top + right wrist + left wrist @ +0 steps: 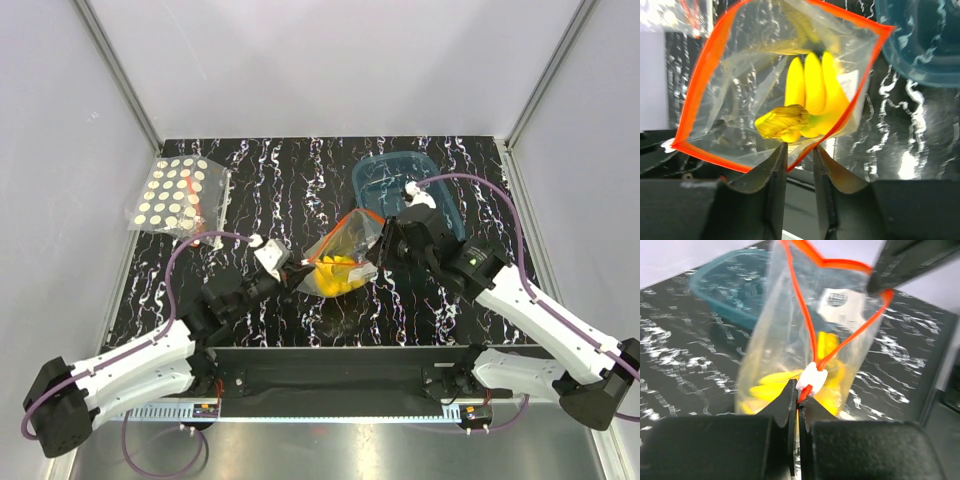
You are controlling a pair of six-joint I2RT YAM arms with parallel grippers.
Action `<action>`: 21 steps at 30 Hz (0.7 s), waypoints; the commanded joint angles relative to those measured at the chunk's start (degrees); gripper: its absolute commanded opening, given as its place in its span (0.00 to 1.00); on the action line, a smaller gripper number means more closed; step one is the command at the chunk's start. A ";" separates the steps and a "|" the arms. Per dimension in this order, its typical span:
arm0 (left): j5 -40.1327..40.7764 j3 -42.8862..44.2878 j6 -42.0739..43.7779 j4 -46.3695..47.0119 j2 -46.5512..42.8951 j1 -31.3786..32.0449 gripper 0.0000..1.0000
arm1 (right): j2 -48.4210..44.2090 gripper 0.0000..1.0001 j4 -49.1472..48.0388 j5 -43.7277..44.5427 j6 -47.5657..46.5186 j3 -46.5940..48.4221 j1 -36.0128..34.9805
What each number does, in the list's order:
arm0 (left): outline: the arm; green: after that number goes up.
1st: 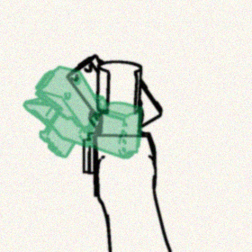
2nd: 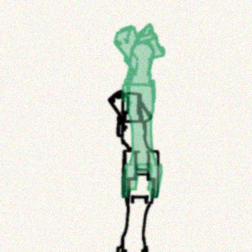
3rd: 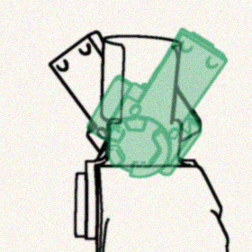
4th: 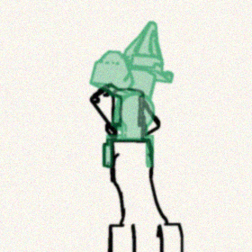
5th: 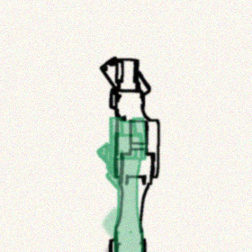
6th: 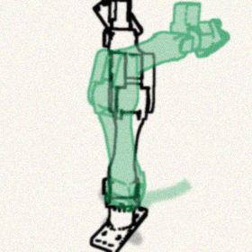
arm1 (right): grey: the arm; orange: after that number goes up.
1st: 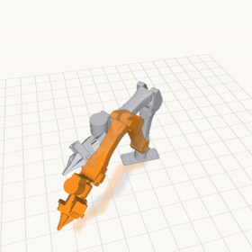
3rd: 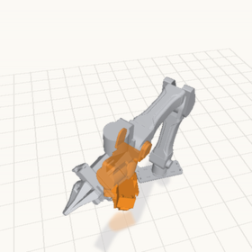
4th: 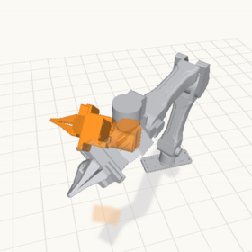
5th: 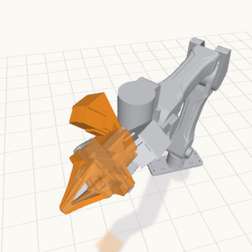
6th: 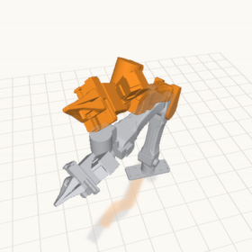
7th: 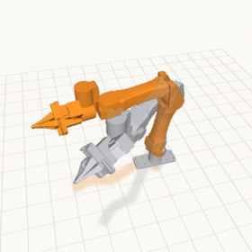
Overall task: Place the food in the zip-top bag and seal the zipper
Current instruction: Zip the zipper food storage bag at the center of the board.
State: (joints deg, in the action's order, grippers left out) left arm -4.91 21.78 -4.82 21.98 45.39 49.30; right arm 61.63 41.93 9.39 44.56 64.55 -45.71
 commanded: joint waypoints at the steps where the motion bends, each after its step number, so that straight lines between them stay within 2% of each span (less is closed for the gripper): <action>1: -11.96 -1.83 -2.74 5.62 -0.56 -2.01 0.00 | 0.16 0.34 0.34 0.20 -10.52 5.30 -0.34; 8: -26.80 -2.35 -5.90 9.48 4.36 -8.77 0.00 | -0.01 0.40 -4.22 -5.07 -26.43 8.22 -0.34; 10: -27.44 -3.58 -6.87 11.59 4.10 -9.92 0.00 | -0.54 0.43 -7.64 -9.20 -32.56 8.13 -0.34; 11: -27.18 -3.85 -6.78 11.60 3.75 -10.01 0.00 | -0.11 0.49 -8.70 -12.95 -34.95 8.31 -0.34; 12: -26.74 -4.02 -6.70 11.25 2.87 -10.10 0.00 | 0.85 0.52 -9.23 -19.52 -37.50 9.79 -0.34; 13: -26.47 -4.20 -6.69 10.90 2.43 -10.27 0.00 | 3.74 0.53 -8.89 -21.93 -41.87 10.93 -0.34; 17: -26.12 -3.68 -7.04 9.84 1.28 -10.45 0.00 | 12.96 0.50 -4.94 -30.56 -51.29 17.97 -0.52; 21: -26.73 -0.52 -8.19 4.59 2.51 -10.80 0.00 | 16.15 0.50 -8.17 -35.48 -55.45 19.12 -0.95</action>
State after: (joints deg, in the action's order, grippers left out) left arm -29.43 17.69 -11.60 26.39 47.83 38.94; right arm 76.60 35.75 -18.20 -2.70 82.08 -45.87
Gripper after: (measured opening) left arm 0.008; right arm 0.500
